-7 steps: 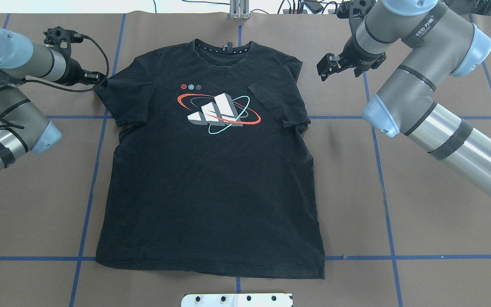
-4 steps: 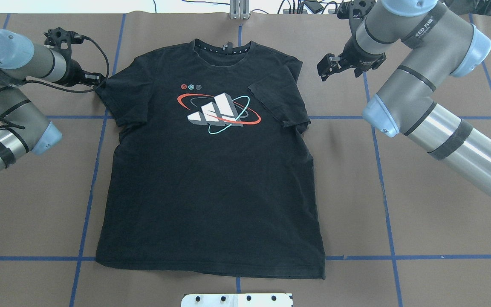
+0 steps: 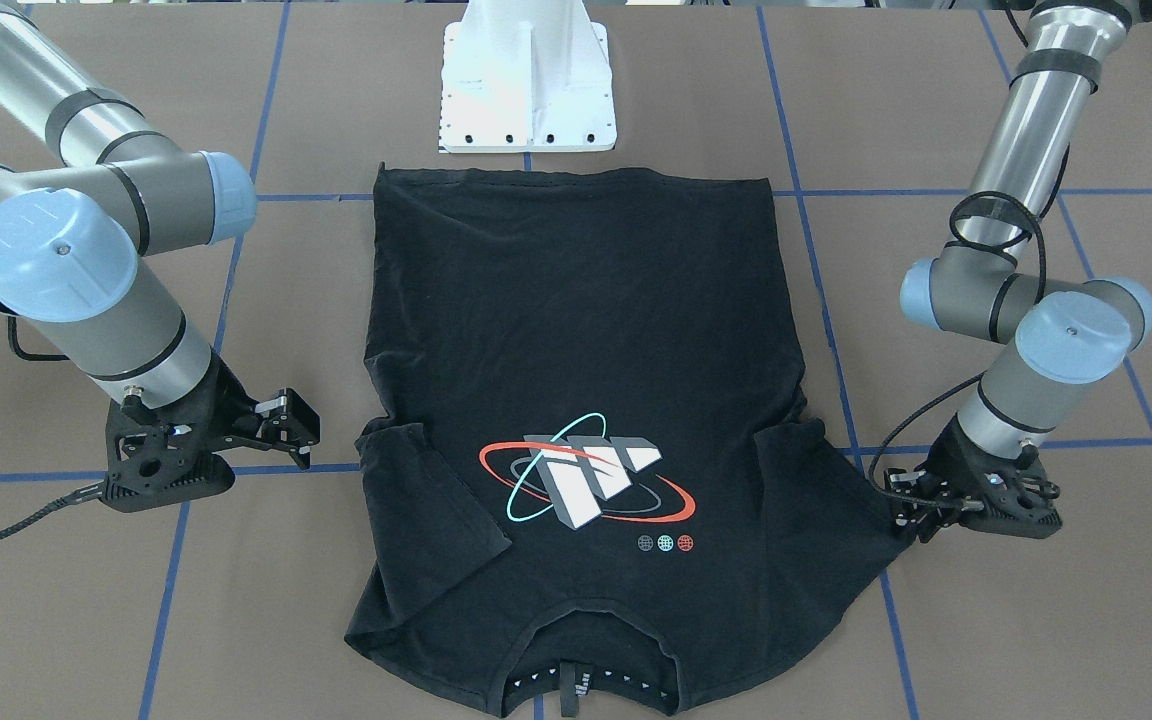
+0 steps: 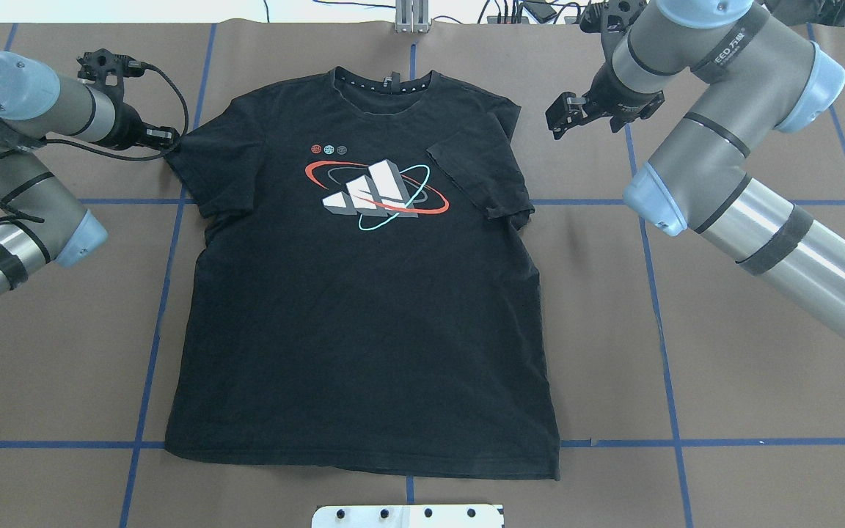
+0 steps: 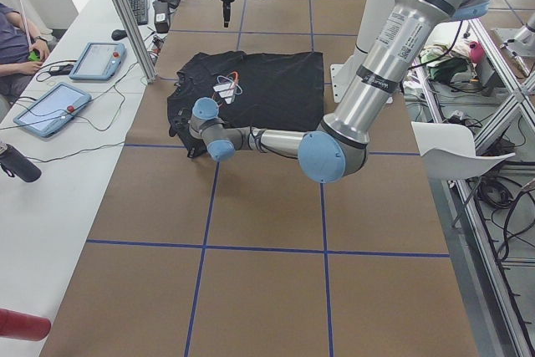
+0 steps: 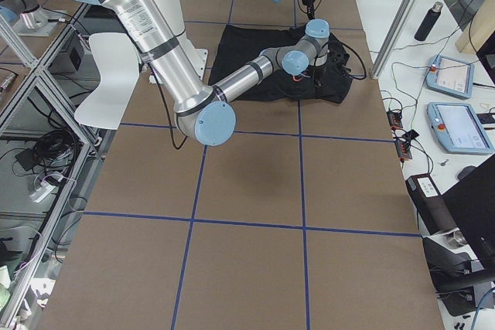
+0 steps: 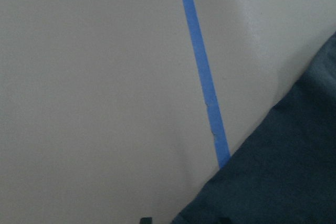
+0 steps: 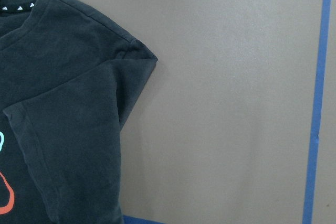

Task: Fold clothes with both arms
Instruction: 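Fold the sleeve nearest the left gripper inward toward the collar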

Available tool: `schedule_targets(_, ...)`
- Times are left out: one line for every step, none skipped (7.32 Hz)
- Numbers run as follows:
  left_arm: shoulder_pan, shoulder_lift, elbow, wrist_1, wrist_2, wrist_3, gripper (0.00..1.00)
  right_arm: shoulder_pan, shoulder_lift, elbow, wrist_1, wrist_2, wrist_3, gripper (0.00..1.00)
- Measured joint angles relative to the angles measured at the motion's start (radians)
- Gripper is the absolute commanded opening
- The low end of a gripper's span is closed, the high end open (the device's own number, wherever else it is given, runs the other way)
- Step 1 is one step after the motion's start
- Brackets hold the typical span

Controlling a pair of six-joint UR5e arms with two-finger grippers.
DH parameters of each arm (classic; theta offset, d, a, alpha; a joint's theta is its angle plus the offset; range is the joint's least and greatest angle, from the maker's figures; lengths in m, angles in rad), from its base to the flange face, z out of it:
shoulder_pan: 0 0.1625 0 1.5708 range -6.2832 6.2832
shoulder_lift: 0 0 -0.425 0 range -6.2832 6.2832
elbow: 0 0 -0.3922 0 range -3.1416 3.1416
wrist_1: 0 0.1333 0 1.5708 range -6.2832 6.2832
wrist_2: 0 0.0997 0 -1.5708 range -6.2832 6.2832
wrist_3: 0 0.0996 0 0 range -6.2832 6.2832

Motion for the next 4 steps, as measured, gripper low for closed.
schedule_targets(0.0, 0.001, -0.002, 0.0, 0.0, -0.001, 0.0, 0.0, 0.0, 0.0, 0.0, -0.001, 0.0, 1.0)
schedule_targets(0.0, 0.003, -0.006, -0.001, -0.001, -0.003, 0.0, -0.001, 0.0, 0.0, 0.0, -0.001, 0.0, 1.0)
schedule_targets(-0.003, 0.005, -0.018, 0.0, -0.005, -0.005, 0.0, -0.001, 0.001, -0.001, 0.001, -0.002, 0.0, 1.0)
schedule_targets(-0.013, 0.004, -0.032, 0.007, -0.019, -0.007, 0.0, -0.001, 0.001, 0.0, 0.001, -0.002, 0.0, 1.0)
